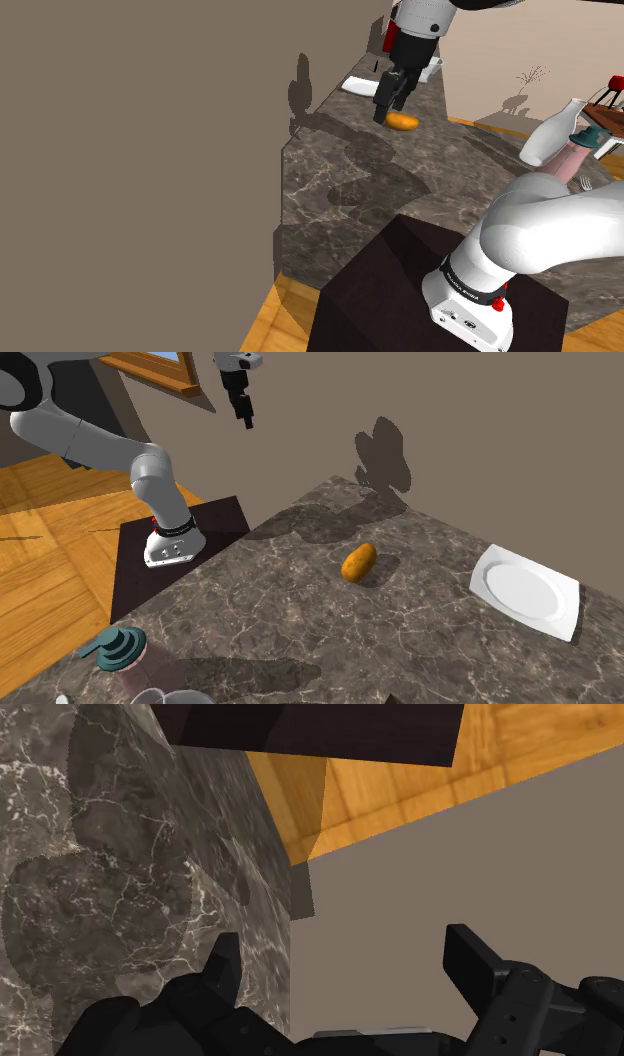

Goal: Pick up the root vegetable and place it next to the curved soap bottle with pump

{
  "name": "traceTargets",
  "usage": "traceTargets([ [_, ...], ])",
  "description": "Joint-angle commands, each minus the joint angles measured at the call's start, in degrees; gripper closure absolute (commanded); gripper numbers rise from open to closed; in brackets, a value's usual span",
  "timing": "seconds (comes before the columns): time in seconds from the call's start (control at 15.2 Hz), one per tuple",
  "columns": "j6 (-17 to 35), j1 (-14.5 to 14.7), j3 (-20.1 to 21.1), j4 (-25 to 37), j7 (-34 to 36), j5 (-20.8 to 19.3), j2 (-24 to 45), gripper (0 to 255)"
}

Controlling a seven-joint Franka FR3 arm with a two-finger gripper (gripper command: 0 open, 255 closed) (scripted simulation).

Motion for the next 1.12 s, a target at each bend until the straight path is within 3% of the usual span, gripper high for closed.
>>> traceTargets([
  [0.0, 0.0, 0.0, 0.0, 0.0, 0.0, 0.0, 0.0, 0],
  [0.53, 7.7, -3.0, -9.5, -3.5, -12.7, -6.7, 4.3, 0],
  [1.06, 16.4, -5.2, -19.1, -1.8, -25.1, -11.5, 14.0, 0],
])
